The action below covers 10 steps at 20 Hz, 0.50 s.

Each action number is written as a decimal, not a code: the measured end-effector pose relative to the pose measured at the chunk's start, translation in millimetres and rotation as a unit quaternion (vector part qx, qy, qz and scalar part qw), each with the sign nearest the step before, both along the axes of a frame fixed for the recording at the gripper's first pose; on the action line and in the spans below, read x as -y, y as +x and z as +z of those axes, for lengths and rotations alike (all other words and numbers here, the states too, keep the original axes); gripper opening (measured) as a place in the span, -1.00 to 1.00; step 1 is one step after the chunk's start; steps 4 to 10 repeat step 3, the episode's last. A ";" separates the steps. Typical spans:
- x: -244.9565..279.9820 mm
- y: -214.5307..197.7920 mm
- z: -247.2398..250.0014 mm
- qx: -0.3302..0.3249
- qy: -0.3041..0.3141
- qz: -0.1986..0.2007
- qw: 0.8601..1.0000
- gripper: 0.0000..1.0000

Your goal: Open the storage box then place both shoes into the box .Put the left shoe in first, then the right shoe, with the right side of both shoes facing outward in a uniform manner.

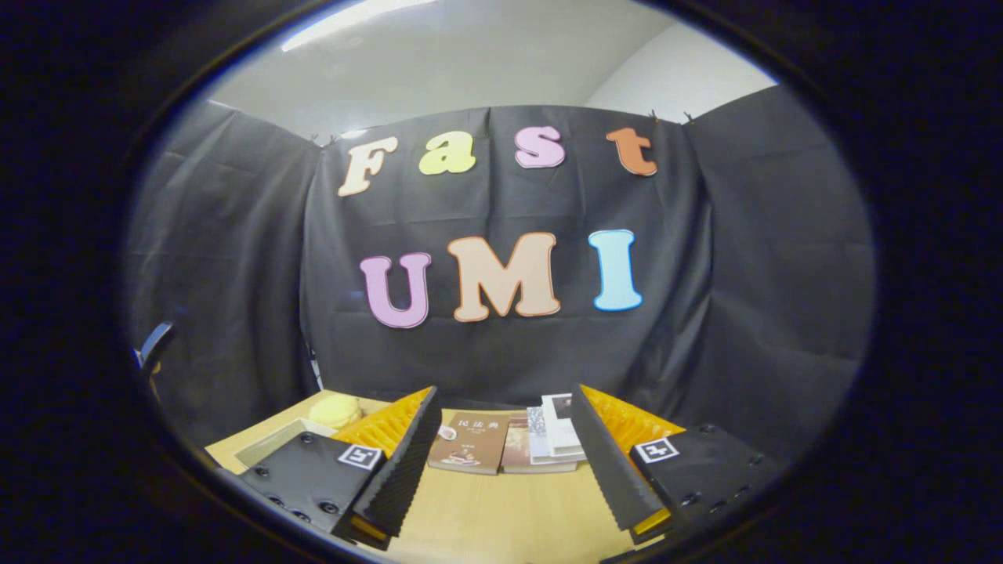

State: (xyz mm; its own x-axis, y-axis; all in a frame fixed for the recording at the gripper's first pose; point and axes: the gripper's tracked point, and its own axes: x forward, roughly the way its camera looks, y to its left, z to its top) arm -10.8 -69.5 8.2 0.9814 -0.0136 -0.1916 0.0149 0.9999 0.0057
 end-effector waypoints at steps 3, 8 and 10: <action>-2.1 -1.4 2.6 0.010 -0.009 0.002 1.000 1.00; -2.1 -1.4 2.6 0.010 -0.009 0.002 1.000 1.00; -2.1 -1.4 2.6 0.010 -0.009 0.002 1.000 1.00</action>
